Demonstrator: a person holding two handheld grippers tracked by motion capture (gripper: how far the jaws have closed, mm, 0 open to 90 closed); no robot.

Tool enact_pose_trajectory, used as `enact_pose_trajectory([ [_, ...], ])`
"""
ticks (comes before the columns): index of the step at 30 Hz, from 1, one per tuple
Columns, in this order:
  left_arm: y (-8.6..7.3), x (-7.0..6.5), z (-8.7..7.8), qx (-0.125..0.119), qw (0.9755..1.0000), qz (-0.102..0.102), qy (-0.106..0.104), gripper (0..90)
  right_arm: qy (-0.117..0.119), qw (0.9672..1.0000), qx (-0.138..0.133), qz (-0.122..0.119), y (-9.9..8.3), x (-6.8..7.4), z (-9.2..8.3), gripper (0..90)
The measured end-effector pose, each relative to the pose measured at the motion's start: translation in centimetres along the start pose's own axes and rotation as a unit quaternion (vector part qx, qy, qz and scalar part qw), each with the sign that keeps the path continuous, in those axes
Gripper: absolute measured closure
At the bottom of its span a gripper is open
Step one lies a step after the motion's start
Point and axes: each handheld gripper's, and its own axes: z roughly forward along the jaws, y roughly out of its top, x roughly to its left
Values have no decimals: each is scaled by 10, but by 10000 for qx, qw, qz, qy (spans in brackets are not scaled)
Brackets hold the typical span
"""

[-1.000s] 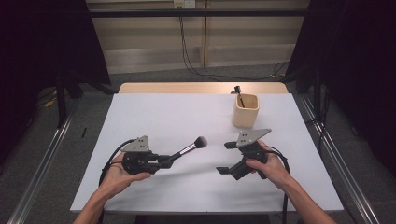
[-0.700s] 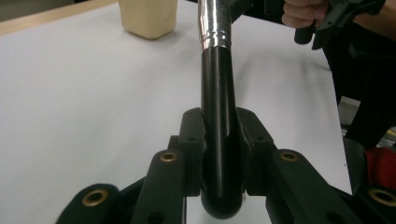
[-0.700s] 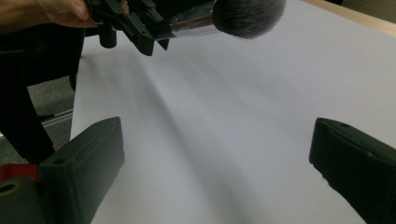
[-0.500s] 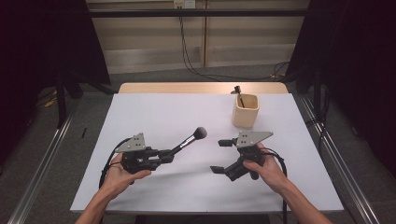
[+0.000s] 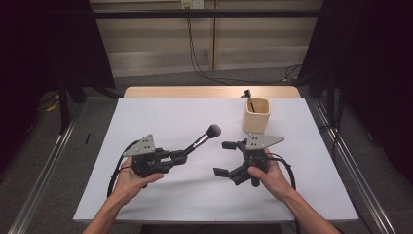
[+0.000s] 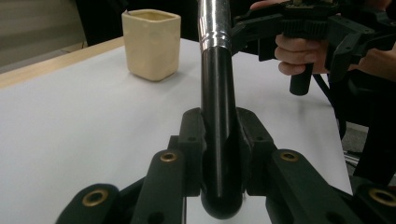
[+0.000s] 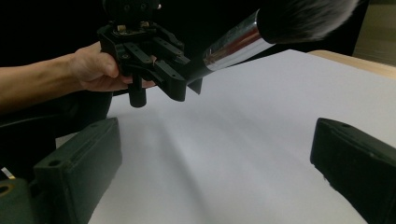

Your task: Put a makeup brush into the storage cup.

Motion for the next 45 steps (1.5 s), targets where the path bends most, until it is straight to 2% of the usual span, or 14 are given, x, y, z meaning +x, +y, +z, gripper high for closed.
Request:
enact_pose_trajectory([
  [6, 2, -4, 11, 35, 9999, 83, -56, 743, 83, 9999, -129, -9, 2, 0, 3, 12],
  [9, 1, -5, 14, 0, 10000, 54, -70, 743, 117, 9999, -120, -32, 3, 1, 6, 27],
  [17, 1, -5, 15, -13, 9999, 76, -73, 743, 185, 9994, -276, 97, 2, -2, 14, 180],
  [19, 0, -5, 16, -28, 9999, 43, -128, 743, 230, 9992, -300, 97, 3, -3, 16, 241],
  [23, -1, -6, 18, 22, 9999, 92, -131, 743, 220, 9991, -339, 116, 3, -3, 20, 292],
  [26, -1, -7, 20, 50, 9998, 104, -139, 743, 269, 9989, -358, 151, 3, -4, 22, 402],
  [29, -2, -8, 21, 62, 9998, 111, -184, 743, 260, 9988, -373, 199, 2, -5, 22, 465],
  [31, -3, -8, 22, 92, 9997, 124, -207, 743, 247, 9986, -395, 268, 2, -6, 22, 470],
  [38, -5, -11, 26, 139, 9994, 199, -242, 743, 294, 9973, -505, 440, 1, -9, 22, 599],
  [45, -7, -13, 30, 219, 9992, 220, -257, 743, 370, 9953, -612, 653, 1, -10, 22, 640],
])
